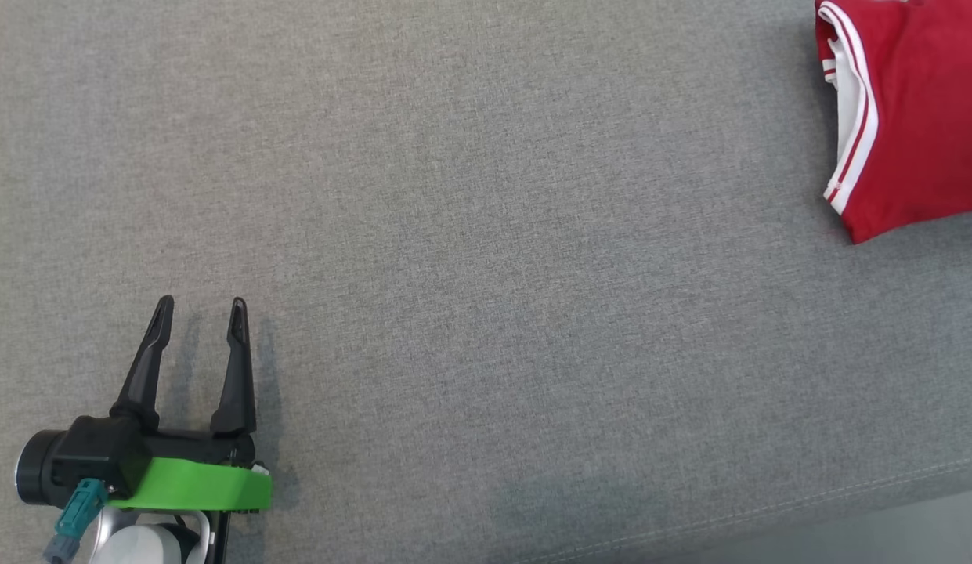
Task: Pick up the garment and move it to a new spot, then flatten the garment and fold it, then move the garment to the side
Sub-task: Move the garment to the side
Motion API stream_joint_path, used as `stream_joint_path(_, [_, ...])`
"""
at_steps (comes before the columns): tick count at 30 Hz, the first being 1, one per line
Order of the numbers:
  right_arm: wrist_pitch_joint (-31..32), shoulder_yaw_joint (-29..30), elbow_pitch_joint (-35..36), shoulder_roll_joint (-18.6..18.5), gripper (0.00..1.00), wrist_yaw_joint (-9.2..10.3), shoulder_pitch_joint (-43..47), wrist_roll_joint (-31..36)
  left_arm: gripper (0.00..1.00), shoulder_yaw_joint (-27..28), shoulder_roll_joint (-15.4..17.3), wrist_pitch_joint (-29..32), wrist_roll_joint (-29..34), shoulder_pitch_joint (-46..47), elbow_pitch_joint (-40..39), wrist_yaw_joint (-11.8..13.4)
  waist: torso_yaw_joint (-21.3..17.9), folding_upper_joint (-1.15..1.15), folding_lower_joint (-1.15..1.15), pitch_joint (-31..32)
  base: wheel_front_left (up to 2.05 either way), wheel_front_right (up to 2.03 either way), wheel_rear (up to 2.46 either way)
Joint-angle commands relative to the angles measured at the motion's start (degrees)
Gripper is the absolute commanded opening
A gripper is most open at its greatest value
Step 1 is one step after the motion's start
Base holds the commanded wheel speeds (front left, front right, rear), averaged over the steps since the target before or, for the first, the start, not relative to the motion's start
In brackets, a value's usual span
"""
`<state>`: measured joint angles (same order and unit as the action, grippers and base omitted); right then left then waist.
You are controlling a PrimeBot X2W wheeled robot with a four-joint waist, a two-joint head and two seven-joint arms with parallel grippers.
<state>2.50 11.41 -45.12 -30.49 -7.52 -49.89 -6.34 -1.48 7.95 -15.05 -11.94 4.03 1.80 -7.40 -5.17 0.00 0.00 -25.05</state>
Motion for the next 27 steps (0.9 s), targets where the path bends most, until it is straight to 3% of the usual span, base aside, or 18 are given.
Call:
stream_joint_path(1, [-2.94,-0.58,-0.55,0.80,1.00,0.07,0.27,-0.49,1.00,0.16,-0.35,-0.12,-0.40,0.16,0.04,-0.16,-0.15,0.00,0.00,1.01,0.00,0.00,0.00])
stream_joint_path(8, [-11.17,-6.21,1.38,1.96,1.00,0.07,3.71,-2.45,1.00,0.71,-1.04,-0.12,-0.46,-1.35,0.80,-0.16,-0.22,0.00,0.00,4.80,0.00,0.00,0.00])
stream_joint_path(15, [-16.93,-7.89,11.55,3.08,1.00,0.07,14.53,-4.44,1.00,1.56,-2.28,-0.12,-0.55,-2.66,2.02,-0.16,2.91,0.00,0.00,10.88,0.00,0.00,0.00])
stream_joint_path(27, [-17.63,-0.59,31.30,14.62,1.00,0.07,40.31,-0.42,1.00,1.38,-3.02,-0.12,0.07,-5.57,7.86,-0.13,8.28,0.00,0.00,20.83,0.00,0.00,0.00])
